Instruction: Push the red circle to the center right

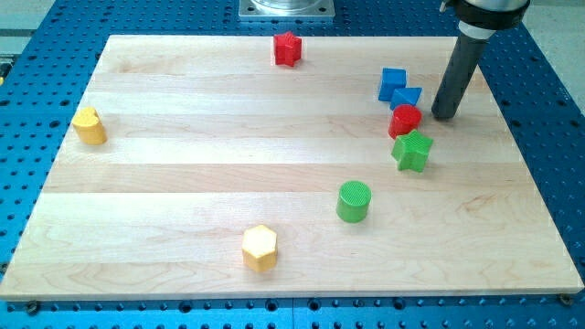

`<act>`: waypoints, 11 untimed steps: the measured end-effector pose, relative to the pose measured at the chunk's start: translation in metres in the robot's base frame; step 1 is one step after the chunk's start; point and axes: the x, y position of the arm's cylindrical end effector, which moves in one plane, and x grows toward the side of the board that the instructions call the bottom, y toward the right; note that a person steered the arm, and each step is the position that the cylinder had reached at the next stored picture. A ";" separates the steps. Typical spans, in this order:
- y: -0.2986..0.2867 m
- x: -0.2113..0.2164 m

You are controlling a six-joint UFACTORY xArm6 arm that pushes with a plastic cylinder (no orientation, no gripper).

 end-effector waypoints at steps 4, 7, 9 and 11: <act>-0.098 0.029; 0.002 0.047; 0.014 0.047; 0.024 0.032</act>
